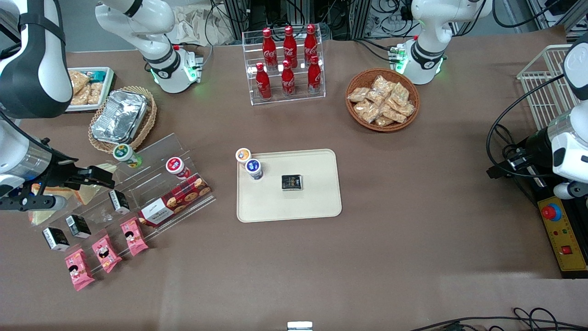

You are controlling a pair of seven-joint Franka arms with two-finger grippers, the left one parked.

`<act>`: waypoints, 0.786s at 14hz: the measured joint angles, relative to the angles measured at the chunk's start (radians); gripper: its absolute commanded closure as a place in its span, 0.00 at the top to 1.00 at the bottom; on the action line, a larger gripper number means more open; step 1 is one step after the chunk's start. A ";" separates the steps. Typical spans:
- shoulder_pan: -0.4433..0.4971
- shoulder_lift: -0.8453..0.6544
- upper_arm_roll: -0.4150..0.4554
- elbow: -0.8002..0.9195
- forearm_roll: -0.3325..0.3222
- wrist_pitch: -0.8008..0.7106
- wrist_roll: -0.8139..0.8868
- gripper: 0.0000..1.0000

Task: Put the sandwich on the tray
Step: 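Reach the right gripper to the wrapped sandwich on the acrylic rack and grasp it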

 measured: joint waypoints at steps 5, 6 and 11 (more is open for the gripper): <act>0.000 0.000 0.000 0.000 0.000 0.000 0.000 0.99; 0.000 0.000 -0.003 0.000 0.000 0.000 0.000 0.99; -0.003 0.000 -0.112 0.000 -0.002 0.001 -0.015 0.99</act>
